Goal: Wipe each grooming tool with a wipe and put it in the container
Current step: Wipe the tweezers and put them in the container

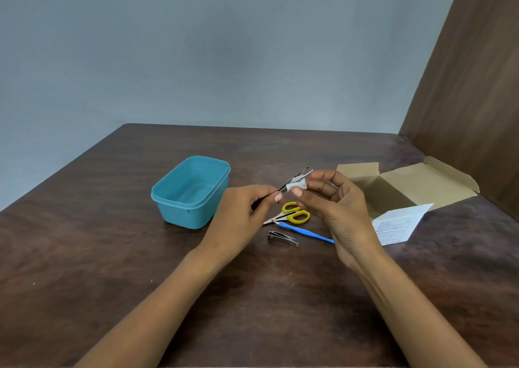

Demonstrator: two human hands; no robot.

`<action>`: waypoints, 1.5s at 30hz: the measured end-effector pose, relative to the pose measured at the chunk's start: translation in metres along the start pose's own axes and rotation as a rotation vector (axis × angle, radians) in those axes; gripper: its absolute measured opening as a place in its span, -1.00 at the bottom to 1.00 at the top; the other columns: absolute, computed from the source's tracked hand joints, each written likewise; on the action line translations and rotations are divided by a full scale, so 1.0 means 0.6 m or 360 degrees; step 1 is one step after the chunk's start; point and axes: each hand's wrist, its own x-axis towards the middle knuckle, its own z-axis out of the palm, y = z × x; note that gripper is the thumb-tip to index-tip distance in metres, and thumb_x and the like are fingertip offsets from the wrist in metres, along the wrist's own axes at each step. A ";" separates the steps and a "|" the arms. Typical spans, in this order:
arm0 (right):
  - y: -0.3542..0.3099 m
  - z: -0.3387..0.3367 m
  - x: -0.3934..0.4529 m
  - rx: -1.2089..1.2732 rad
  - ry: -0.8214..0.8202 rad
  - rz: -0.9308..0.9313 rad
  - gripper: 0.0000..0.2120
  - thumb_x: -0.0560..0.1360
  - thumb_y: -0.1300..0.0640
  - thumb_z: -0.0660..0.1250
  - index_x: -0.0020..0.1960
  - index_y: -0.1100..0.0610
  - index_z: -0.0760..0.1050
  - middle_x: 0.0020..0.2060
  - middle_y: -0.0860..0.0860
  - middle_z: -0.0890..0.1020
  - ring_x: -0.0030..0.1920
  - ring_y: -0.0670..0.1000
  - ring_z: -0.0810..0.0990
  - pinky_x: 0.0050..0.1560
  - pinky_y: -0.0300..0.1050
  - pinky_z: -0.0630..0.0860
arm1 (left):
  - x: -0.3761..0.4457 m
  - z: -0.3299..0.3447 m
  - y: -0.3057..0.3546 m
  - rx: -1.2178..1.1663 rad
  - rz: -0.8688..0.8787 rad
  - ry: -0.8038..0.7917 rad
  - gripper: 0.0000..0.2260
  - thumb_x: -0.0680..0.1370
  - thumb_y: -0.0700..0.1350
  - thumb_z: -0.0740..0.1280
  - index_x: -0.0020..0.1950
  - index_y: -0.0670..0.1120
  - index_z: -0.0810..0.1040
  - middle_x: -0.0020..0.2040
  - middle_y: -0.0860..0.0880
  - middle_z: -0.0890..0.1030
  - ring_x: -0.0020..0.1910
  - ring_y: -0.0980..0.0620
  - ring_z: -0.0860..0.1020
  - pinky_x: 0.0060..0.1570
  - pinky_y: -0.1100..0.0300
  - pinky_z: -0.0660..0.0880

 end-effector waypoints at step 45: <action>-0.014 -0.004 0.002 0.0094 0.0127 -0.0118 -0.54 0.21 0.39 0.52 -0.04 0.12 0.37 -0.24 0.12 0.69 -0.18 0.09 0.71 -0.23 -0.24 0.57 | -0.004 0.006 0.003 0.0021 0.0225 -0.0036 -0.84 0.53 -0.18 0.35 -0.22 -0.12 0.67 -0.34 0.06 0.66 -0.28 0.17 0.62 -0.27 0.44 0.45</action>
